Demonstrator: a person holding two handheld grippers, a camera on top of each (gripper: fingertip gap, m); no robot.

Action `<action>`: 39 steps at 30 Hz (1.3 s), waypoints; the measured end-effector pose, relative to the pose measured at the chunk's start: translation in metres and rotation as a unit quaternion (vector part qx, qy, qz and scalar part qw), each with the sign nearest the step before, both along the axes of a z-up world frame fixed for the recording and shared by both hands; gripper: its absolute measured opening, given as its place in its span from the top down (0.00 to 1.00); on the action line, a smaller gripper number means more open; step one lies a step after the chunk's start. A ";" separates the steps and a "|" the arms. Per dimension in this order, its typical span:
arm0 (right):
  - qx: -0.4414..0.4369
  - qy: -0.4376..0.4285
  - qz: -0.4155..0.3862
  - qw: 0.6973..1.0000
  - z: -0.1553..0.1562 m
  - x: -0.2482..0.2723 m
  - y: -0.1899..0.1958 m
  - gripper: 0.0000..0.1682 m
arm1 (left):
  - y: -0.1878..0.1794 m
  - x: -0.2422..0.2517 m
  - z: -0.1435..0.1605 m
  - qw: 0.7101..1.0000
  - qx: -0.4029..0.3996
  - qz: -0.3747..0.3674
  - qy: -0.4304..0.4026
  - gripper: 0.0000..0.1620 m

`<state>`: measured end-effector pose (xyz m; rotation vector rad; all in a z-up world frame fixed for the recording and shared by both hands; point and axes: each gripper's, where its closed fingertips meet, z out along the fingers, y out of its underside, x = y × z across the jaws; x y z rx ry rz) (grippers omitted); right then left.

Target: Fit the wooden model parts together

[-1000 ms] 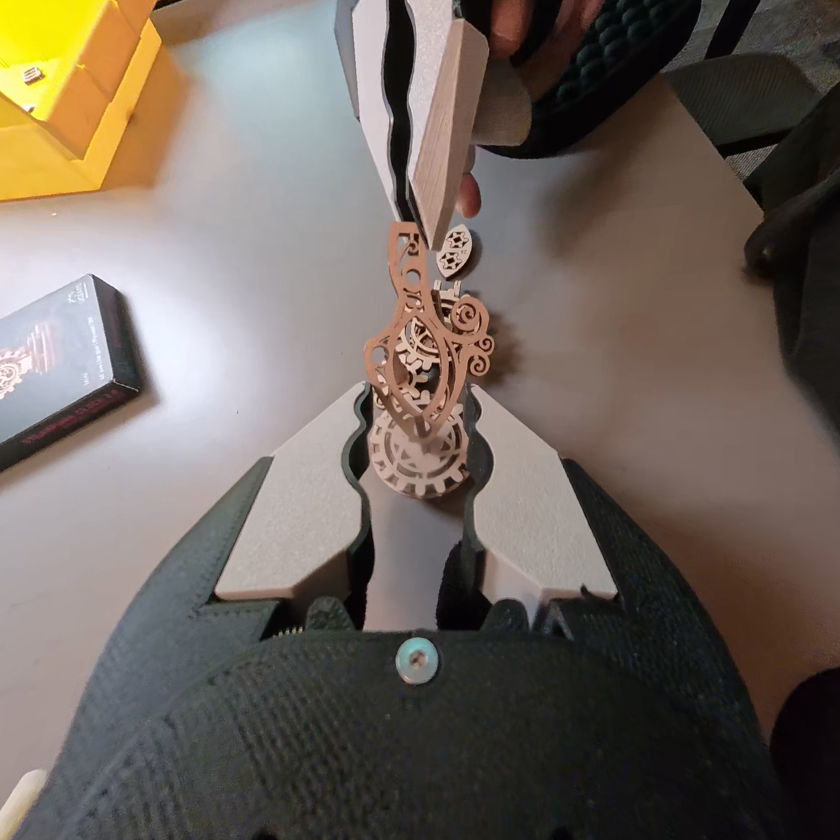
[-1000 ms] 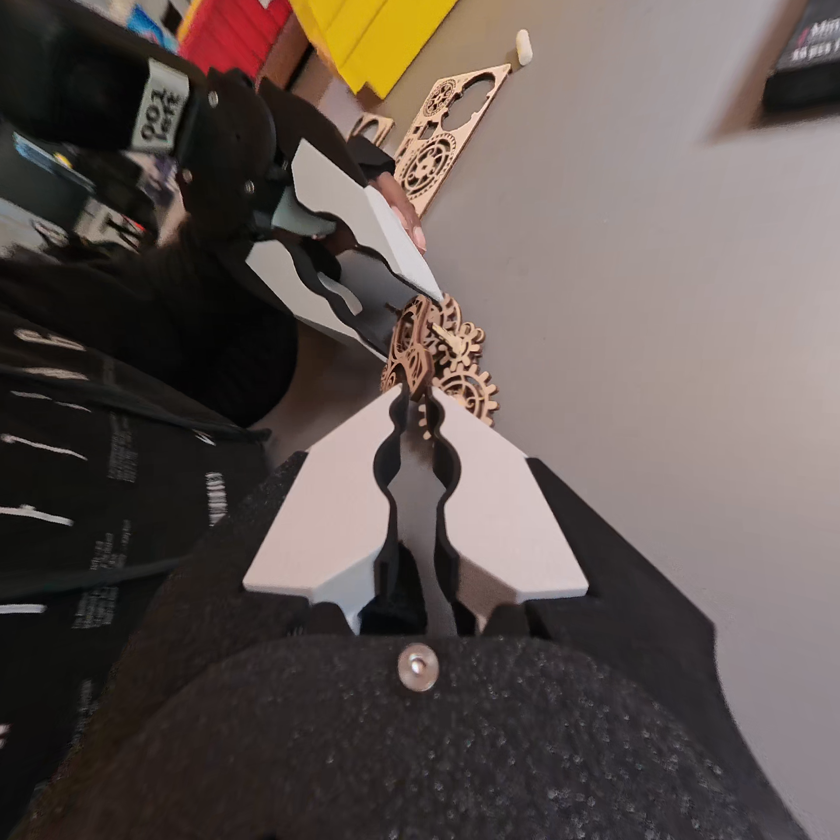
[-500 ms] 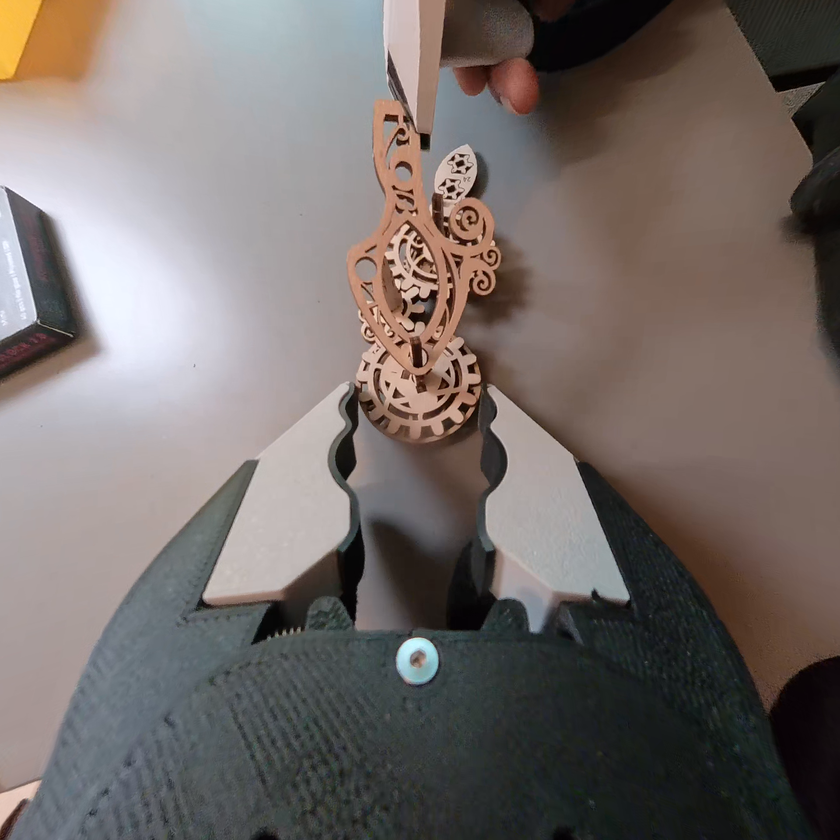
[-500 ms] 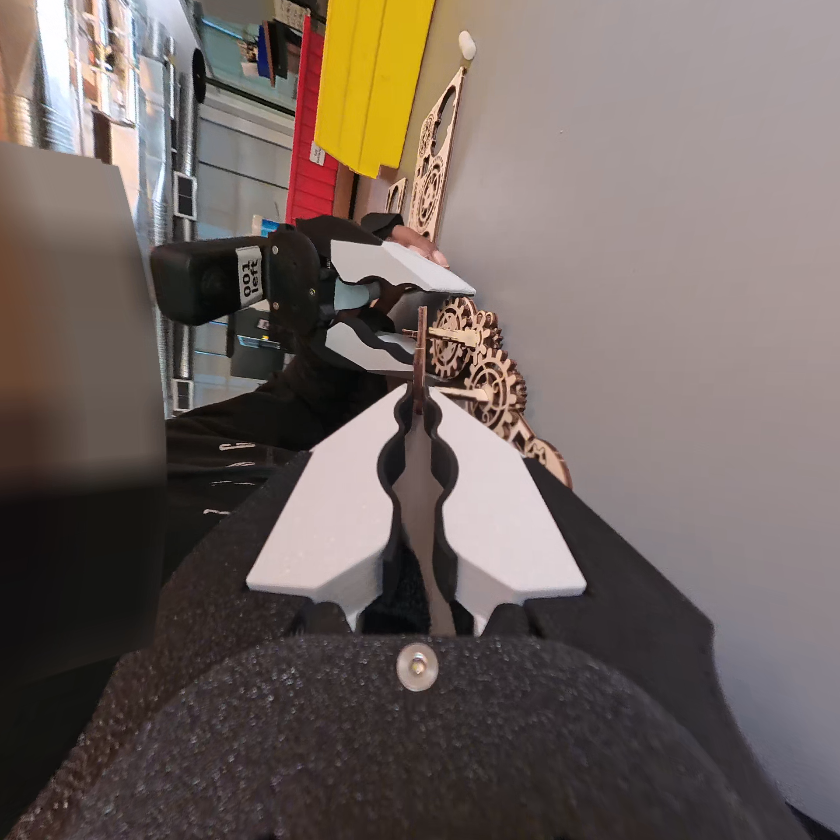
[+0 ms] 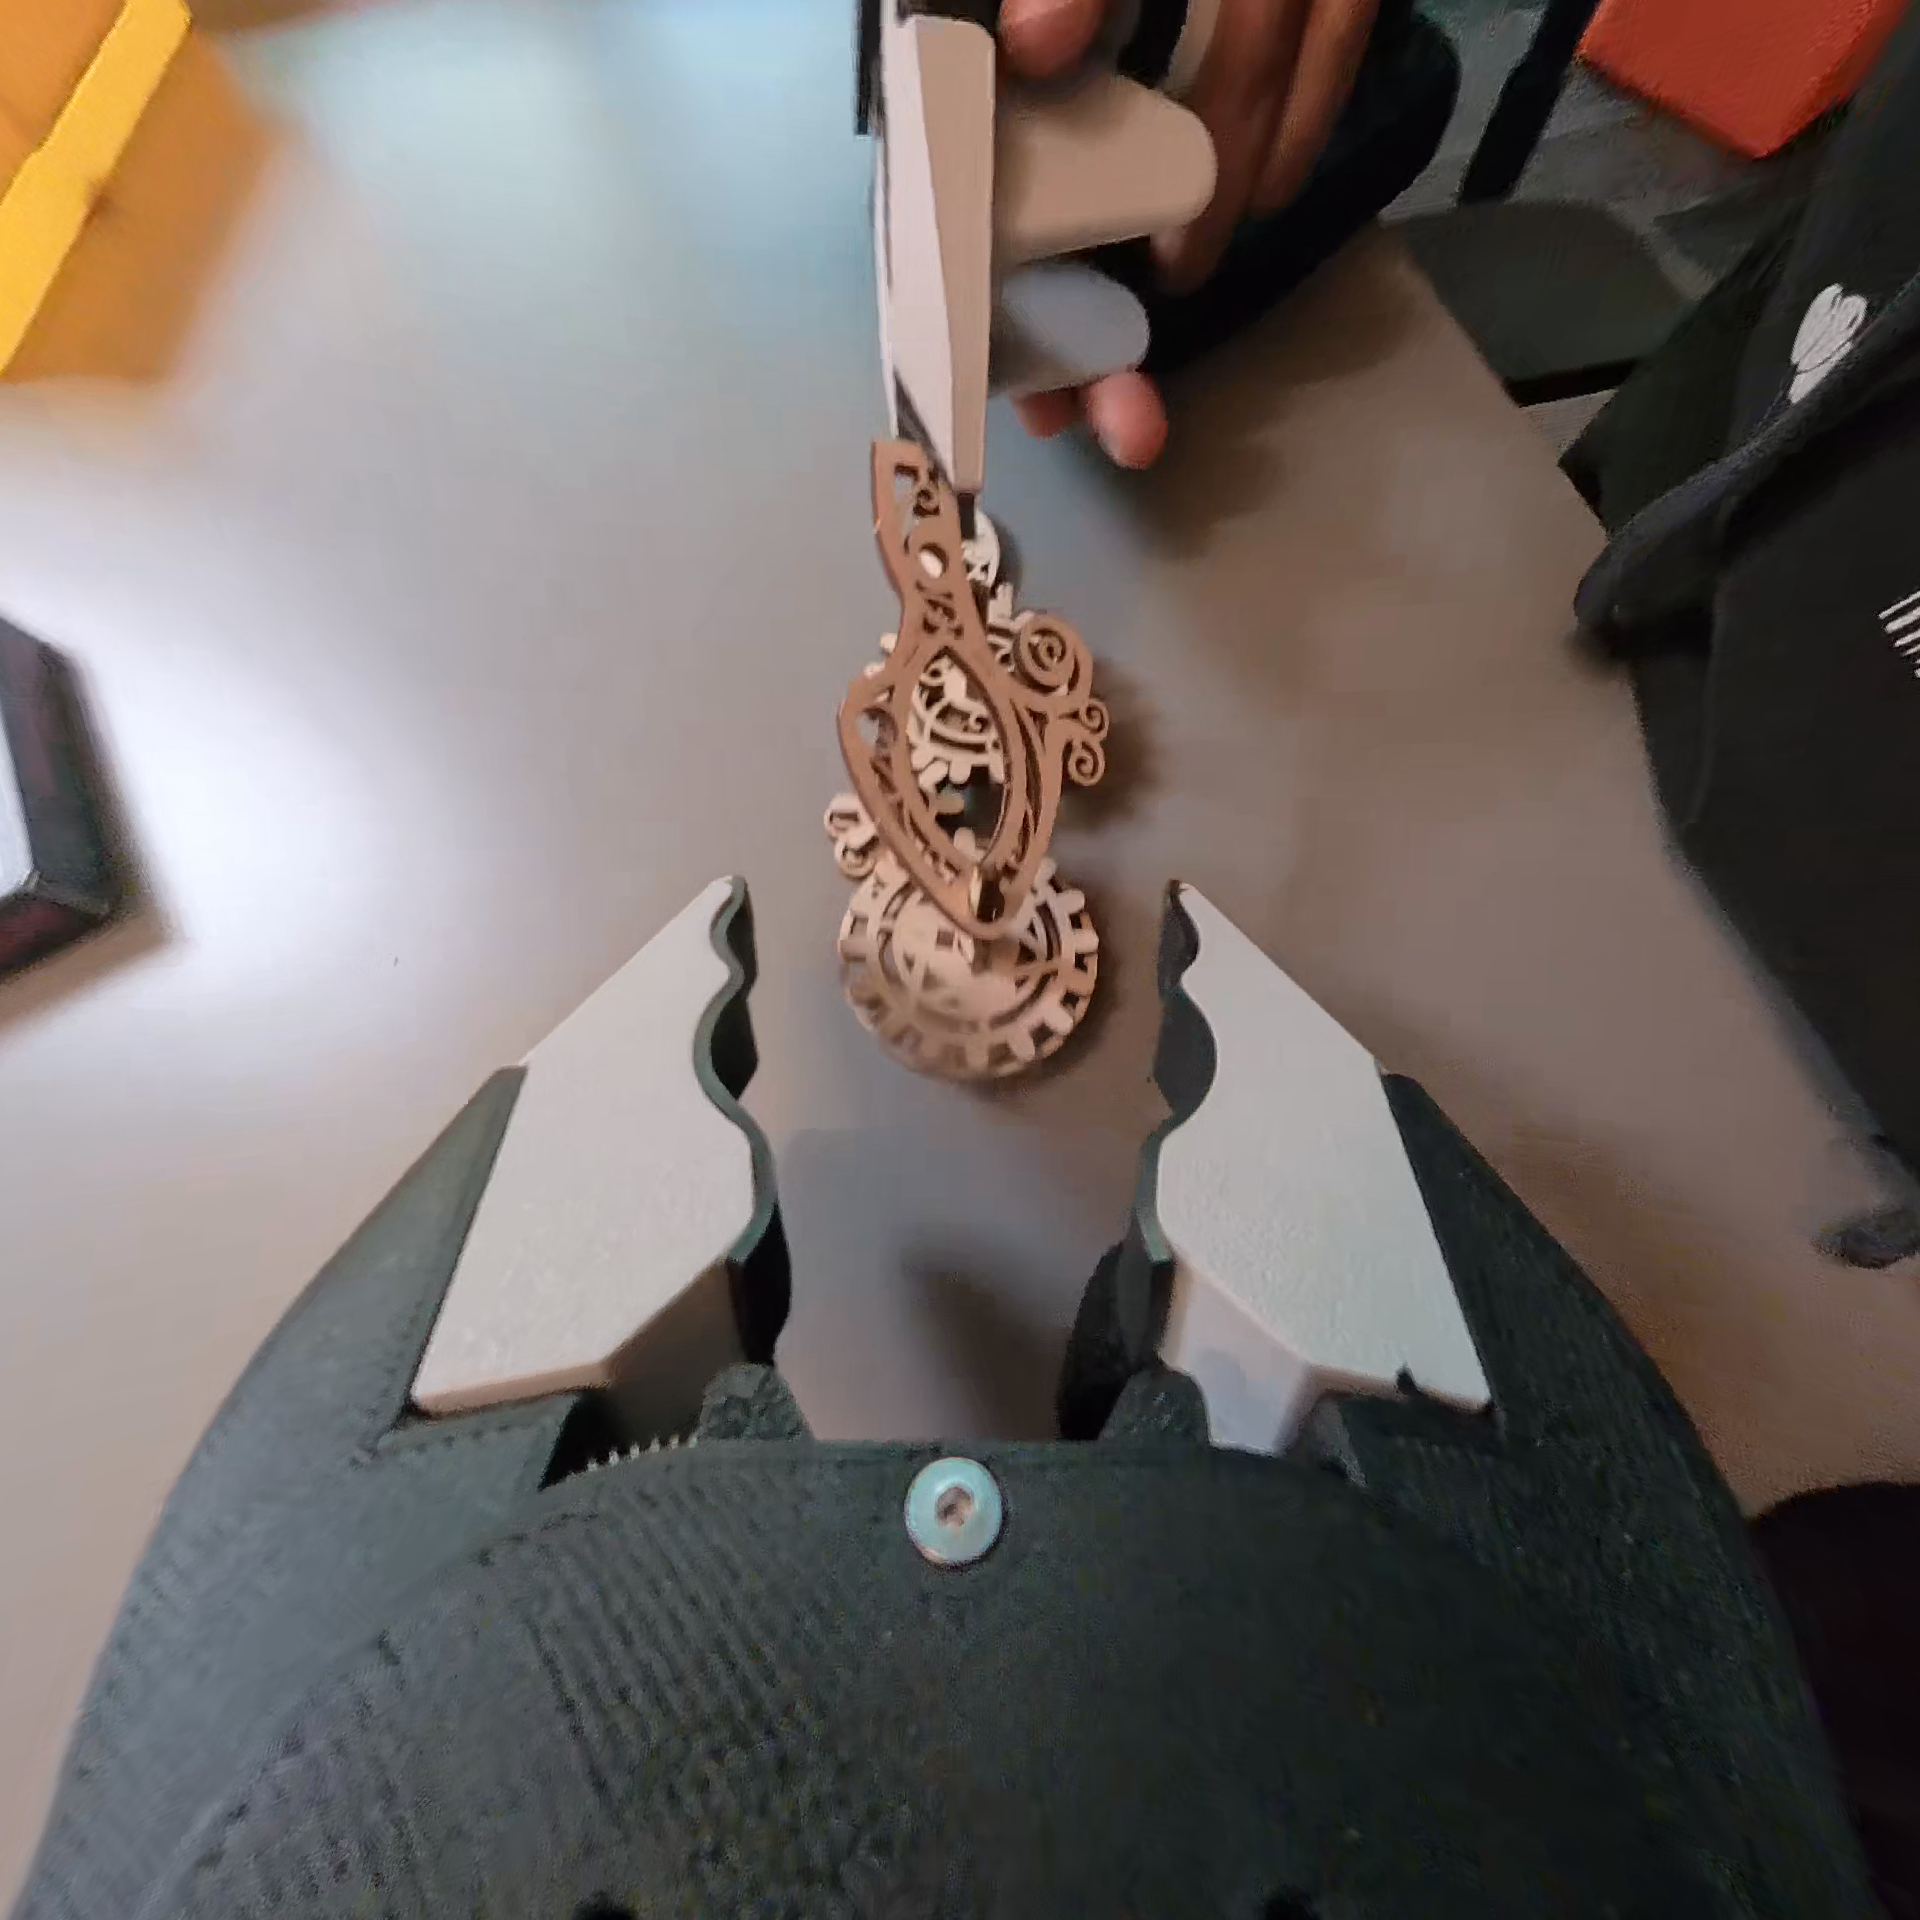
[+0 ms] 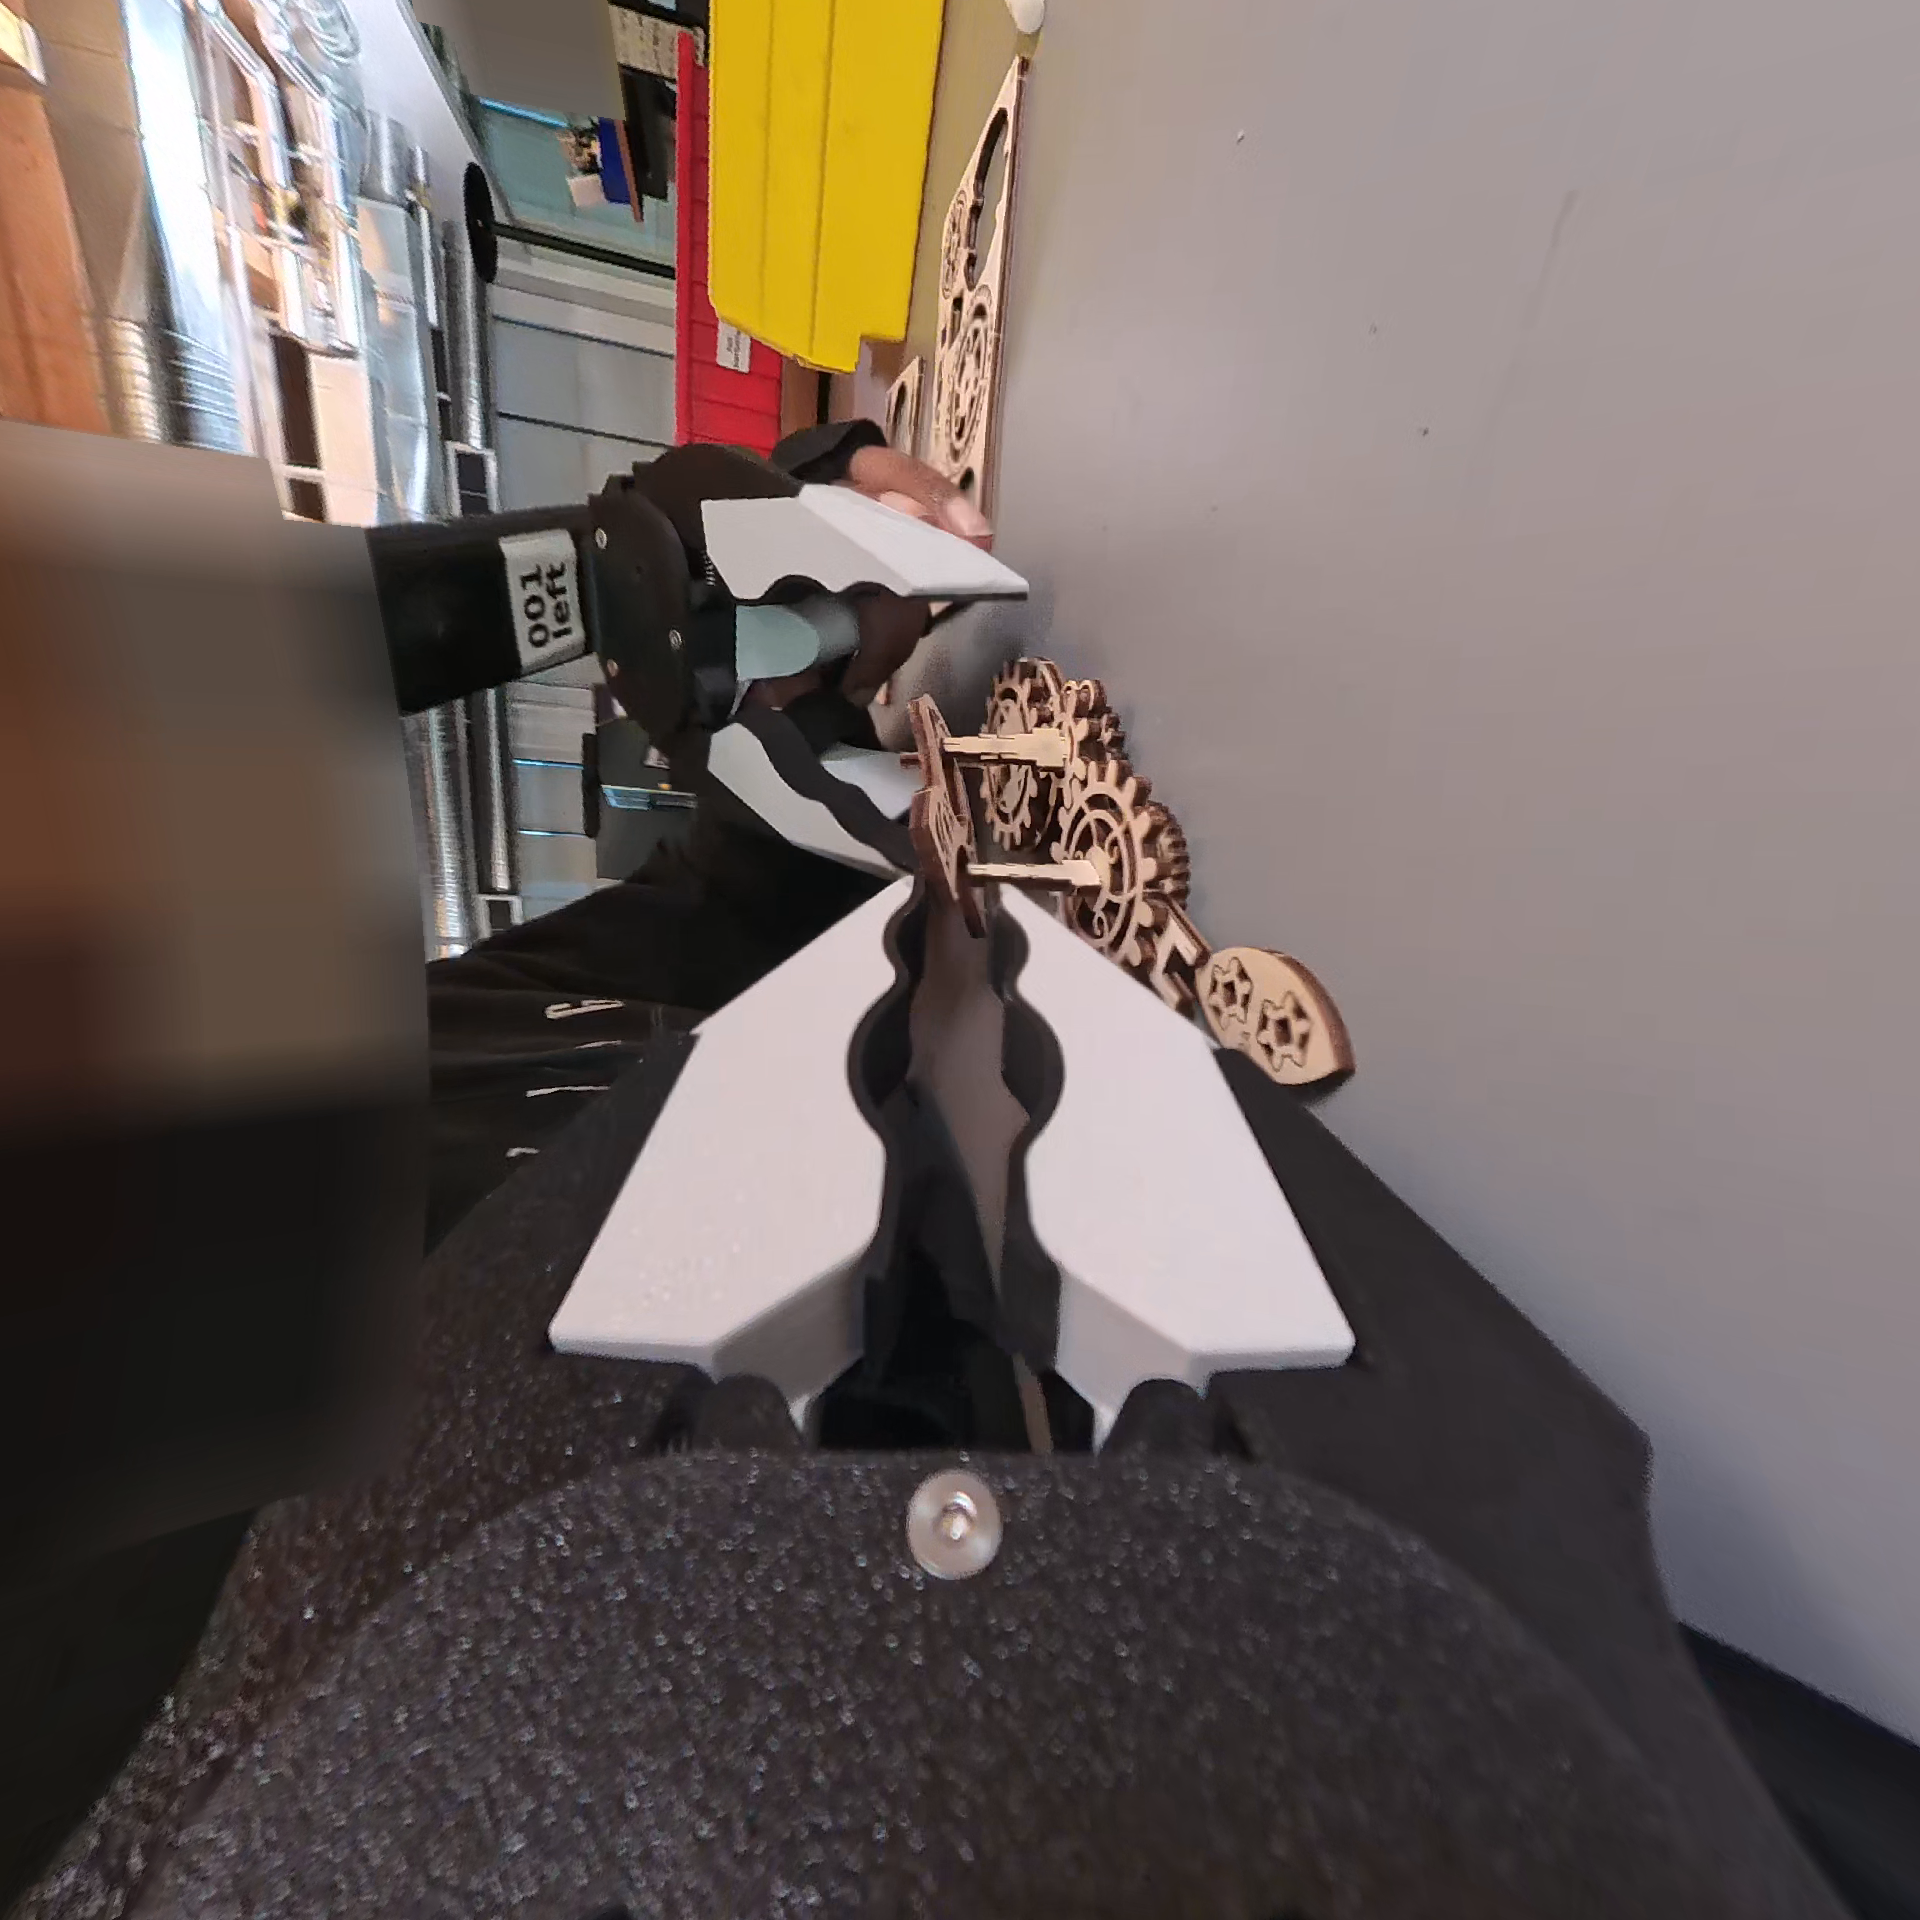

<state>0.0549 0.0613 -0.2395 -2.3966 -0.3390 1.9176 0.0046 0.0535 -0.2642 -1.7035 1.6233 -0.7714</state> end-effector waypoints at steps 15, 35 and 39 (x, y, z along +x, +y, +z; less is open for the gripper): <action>0.159 -0.061 0.106 0.980 0.013 -0.005 0.011 0.99 | 0.000 0.004 -0.017 0.999 0.012 0.005 0.042 0.67; -0.060 0.027 -0.021 0.998 -0.002 -0.003 0.002 0.98 | -0.005 -0.001 -0.017 0.998 0.014 0.046 0.029 0.67; -0.063 0.019 -0.021 0.998 -0.005 -0.003 0.002 0.98 | -0.005 -0.001 -0.017 0.998 0.013 0.048 0.028 0.67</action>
